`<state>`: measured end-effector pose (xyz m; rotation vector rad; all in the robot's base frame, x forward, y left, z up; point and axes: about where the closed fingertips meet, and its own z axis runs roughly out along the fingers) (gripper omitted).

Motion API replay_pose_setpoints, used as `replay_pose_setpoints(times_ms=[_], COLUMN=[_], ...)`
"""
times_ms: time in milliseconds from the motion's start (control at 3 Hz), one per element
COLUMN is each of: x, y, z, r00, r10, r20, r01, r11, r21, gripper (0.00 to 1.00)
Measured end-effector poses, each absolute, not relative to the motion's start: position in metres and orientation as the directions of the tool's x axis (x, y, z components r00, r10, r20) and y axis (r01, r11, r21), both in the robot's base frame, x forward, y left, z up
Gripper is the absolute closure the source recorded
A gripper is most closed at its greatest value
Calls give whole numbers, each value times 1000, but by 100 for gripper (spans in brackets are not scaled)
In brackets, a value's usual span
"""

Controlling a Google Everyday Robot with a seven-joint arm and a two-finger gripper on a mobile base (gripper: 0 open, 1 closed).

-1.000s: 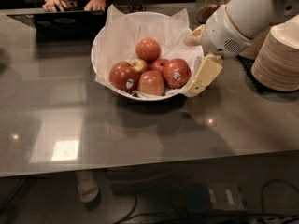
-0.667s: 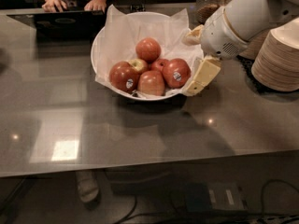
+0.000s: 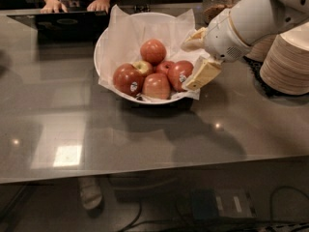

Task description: Pick apple from white bowl

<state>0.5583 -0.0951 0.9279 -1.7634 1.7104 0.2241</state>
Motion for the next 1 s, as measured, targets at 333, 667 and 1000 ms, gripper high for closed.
replay_pose_setpoints(times_ms=[333,667,1000], x=[563,566,567], y=[-93,-93,-94], z=[927,925,924], r00=[148,159,166], r10=[-818,-811,-809], r20=[-557,-563,-563], r01=[-936,-935,-935], r11=[66,60,53], r21=[-346,-351,-351], gripper=[36,41,43])
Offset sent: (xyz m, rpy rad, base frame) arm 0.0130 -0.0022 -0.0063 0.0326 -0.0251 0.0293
